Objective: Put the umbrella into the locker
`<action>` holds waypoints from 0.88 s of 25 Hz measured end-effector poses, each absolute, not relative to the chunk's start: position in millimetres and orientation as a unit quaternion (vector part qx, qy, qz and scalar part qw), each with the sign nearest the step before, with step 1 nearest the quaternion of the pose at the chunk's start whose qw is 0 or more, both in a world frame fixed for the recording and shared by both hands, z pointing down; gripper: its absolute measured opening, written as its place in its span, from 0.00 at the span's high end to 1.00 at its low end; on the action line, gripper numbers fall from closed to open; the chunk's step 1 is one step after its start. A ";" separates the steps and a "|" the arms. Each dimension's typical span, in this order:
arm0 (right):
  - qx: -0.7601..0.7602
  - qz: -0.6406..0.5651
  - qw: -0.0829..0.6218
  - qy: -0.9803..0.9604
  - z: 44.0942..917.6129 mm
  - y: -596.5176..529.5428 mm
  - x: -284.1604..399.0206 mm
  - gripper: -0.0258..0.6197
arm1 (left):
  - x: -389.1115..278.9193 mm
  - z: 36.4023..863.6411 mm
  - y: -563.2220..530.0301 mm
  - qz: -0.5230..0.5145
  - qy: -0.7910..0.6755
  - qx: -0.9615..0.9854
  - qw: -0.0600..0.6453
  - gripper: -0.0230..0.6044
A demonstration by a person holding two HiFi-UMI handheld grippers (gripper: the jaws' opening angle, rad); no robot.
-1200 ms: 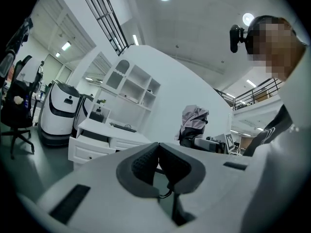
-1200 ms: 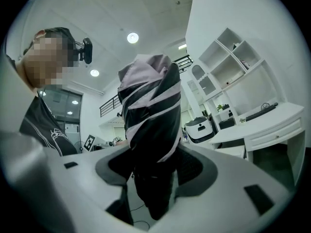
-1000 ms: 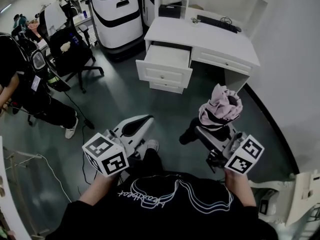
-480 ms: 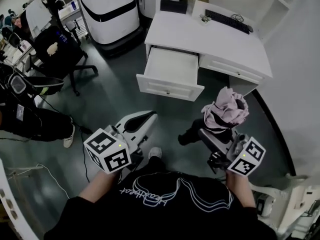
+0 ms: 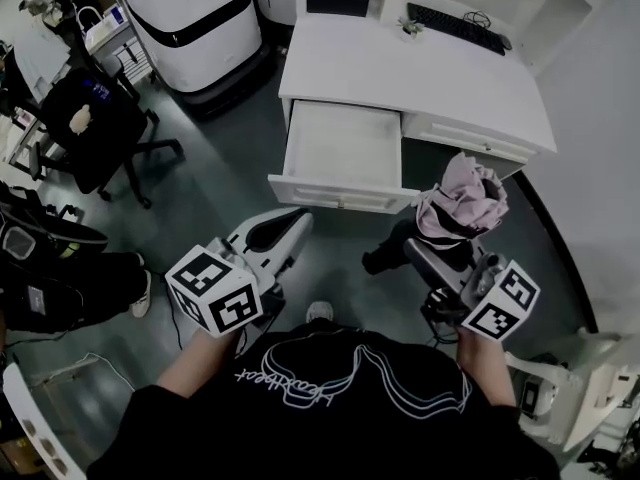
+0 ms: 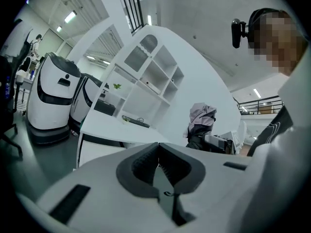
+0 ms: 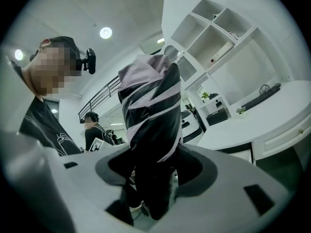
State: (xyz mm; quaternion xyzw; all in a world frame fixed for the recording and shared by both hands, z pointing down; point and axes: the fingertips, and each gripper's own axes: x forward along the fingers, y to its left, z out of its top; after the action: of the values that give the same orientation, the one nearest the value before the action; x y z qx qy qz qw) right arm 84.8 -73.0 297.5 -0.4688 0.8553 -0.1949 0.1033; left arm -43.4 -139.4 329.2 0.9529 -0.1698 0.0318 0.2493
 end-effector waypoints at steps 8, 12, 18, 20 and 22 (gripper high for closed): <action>-0.487 -0.184 0.095 0.848 295.1 -90.1 93.2 0.58 | -39.9 327.5 -158.5 0.039 -0.165 0.956 0.241 0.95; -0.481 -0.179 0.088 0.854 288.8 -104.2 97.7 0.58 | -34.3 328.2 -165.5 0.044 -0.166 0.955 0.240 0.95; -0.467 -0.177 0.070 0.863 285.9 -141.6 105.2 0.58 | -32.1 336.7 -189.8 0.053 -0.185 0.948 0.253 0.95; -0.461 -0.181 0.059 0.867 288.6 -165.6 105.1 0.58 | -34.0 341.1 -208.9 0.059 -0.194 0.944 0.261 0.95; -0.456 -0.179 0.043 0.871 294.1 -186.2 107.6 0.58 | -32.6 344.3 -224.6 0.059 -0.203 0.940 0.267 0.95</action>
State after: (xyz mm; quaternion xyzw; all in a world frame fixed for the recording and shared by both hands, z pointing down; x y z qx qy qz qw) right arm 107.6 -186.2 294.1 -0.4564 0.8705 -0.1793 0.0425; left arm -32.6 -224.6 344.3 0.9403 -0.2030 0.0592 0.2666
